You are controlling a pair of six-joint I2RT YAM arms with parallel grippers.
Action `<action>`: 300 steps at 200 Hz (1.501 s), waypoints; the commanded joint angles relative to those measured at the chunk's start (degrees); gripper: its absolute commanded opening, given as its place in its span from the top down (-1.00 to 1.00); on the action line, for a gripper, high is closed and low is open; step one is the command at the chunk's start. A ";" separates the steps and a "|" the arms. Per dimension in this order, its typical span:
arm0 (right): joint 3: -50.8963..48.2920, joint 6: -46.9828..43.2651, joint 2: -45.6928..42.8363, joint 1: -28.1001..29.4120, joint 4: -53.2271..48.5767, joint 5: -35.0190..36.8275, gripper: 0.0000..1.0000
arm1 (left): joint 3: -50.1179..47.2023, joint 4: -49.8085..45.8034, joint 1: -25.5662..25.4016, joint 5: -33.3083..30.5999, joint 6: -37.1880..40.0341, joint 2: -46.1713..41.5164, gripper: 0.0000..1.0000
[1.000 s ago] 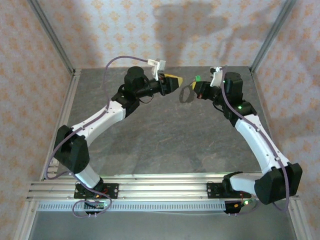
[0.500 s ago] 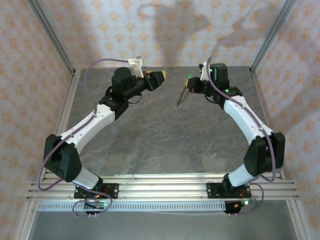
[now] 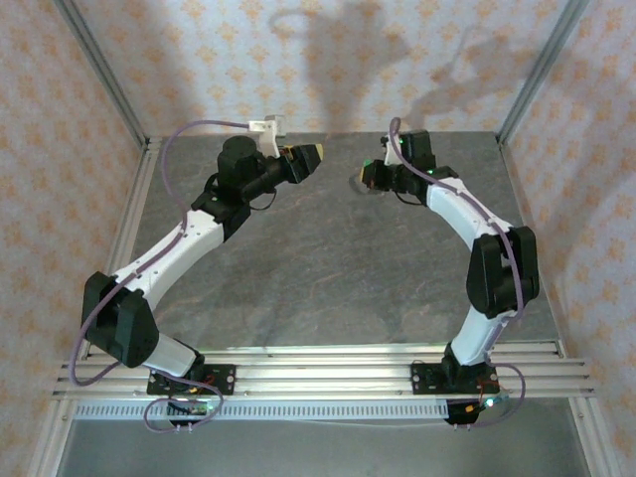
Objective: Put the keys on the keyring
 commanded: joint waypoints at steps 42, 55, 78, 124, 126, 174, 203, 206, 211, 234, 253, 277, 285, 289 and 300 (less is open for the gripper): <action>-18.22 5.03 -5.89 2.61 8.81 0.81 1.00 | -1.94 -0.83 0.30 -0.32 0.03 -3.52 0.02; -21.36 5.99 -7.77 2.94 9.89 1.25 1.00 | -2.12 -0.78 0.31 -0.30 -0.16 -3.69 0.01; -25.52 6.97 -10.66 3.51 10.68 1.95 1.00 | -2.53 -0.74 0.26 -0.21 -0.18 -3.87 0.01; -32.11 9.24 -13.34 4.19 12.36 1.74 1.00 | -3.10 -0.74 0.17 -0.13 -0.21 -4.22 0.01; -32.45 9.42 -13.39 4.24 12.48 1.72 1.00 | -3.06 -0.74 0.14 -0.13 -0.20 -4.22 0.01; -37.04 11.49 -13.03 7.32 14.67 1.56 1.00 | -3.30 -1.26 -0.02 0.05 -1.83 -4.14 0.01; -37.35 11.35 -15.11 10.44 12.26 1.35 0.64 | -3.01 -1.97 -0.07 0.31 -1.77 -4.18 0.00; -37.48 11.38 -15.68 10.64 11.83 1.23 0.55 | -3.04 -2.09 -0.07 0.31 -1.75 -4.22 0.00; -37.63 11.46 -16.86 10.78 11.33 0.92 0.39 | -2.99 -2.36 -0.07 0.33 -1.67 -4.31 0.00; -37.96 11.11 -24.28 10.71 6.72 2.33 -0.46 | -3.04 -3.10 -0.11 0.91 -1.32 -4.75 -0.12; -35.82 10.33 -29.39 9.84 2.65 4.06 -0.69 | -3.78 -3.23 -0.21 0.11 -1.36 -5.41 -0.37; -32.12 10.13 -32.68 7.66 -0.39 6.79 -0.91 | -5.38 -4.34 -0.20 -2.86 -0.88 -7.44 -0.79; -31.01 10.08 -34.67 6.98 -1.38 9.35 -0.96 | -5.66 -5.62 -0.23 -4.53 0.42 -8.37 -0.84; -30.39 9.90 -35.05 6.58 -2.12 11.15 -0.97 | -5.75 -6.57 -0.18 -5.64 1.15 -8.87 -0.86; -28.87 9.19 -35.76 5.74 -3.53 16.55 -1.00 | -6.20 -9.01 -0.23 -9.53 2.65 -10.53 -0.89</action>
